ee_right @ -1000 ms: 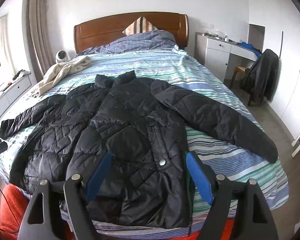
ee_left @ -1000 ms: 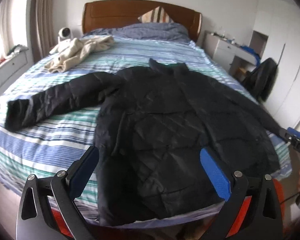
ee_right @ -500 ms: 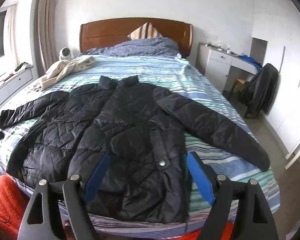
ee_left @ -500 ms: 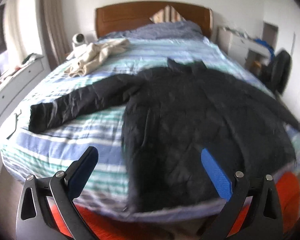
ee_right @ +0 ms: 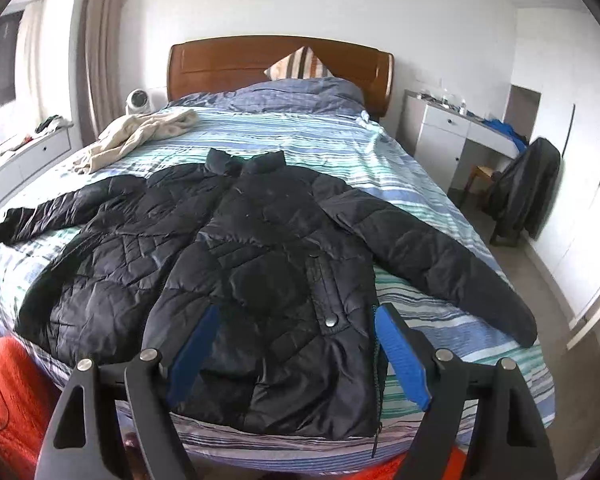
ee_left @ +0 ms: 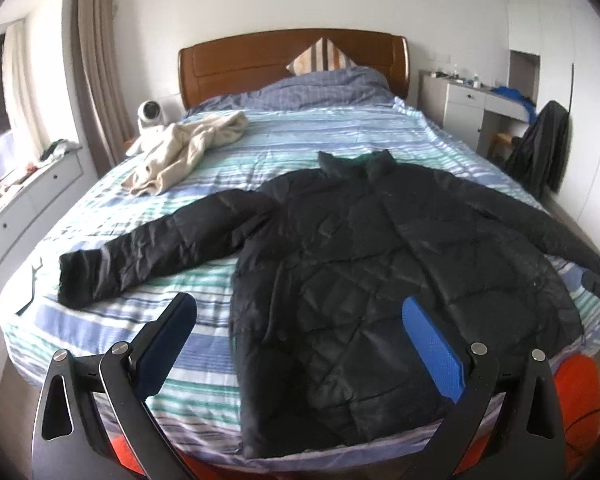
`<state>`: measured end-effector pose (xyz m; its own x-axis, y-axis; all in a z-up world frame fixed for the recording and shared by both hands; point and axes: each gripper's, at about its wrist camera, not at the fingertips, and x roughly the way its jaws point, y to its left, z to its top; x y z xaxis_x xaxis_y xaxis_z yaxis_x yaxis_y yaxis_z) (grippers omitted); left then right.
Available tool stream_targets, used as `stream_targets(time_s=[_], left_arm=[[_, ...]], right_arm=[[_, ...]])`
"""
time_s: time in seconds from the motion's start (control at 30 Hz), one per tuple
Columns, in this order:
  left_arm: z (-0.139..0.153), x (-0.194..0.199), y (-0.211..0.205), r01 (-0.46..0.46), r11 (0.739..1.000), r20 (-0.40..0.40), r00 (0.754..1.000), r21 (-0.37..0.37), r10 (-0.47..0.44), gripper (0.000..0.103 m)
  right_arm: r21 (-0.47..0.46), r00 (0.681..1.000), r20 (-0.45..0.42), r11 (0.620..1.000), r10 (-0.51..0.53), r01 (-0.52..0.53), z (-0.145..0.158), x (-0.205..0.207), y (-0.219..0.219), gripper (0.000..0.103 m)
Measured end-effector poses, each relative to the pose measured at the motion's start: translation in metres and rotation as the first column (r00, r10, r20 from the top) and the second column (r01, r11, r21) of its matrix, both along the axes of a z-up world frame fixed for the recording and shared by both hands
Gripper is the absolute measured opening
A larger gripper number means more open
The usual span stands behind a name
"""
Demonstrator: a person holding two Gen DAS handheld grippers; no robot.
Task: Fold large clothes
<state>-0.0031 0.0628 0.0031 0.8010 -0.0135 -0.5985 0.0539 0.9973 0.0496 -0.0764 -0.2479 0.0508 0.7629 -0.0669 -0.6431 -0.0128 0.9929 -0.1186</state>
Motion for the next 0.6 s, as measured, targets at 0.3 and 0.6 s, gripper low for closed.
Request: stream_targets(time_s=[0.3,0.6], left_arm=[[-0.008,0.006,0.012,-0.043,0.999,-0.027,0.999,0.027,0.043,0.102],[-0.011,0.009,0.027,-0.089,0.994,-0.057,0.995,-0.058,0.086,0.102]], right_arm=[[0.022,1.0,-0.026,1.0,0.0,0.001,-0.007,0.005,0.002,0.082],[0.001,0.999,-0.02,0.999,0.037,-0.037,-0.006,0.006,0.015,0.082]])
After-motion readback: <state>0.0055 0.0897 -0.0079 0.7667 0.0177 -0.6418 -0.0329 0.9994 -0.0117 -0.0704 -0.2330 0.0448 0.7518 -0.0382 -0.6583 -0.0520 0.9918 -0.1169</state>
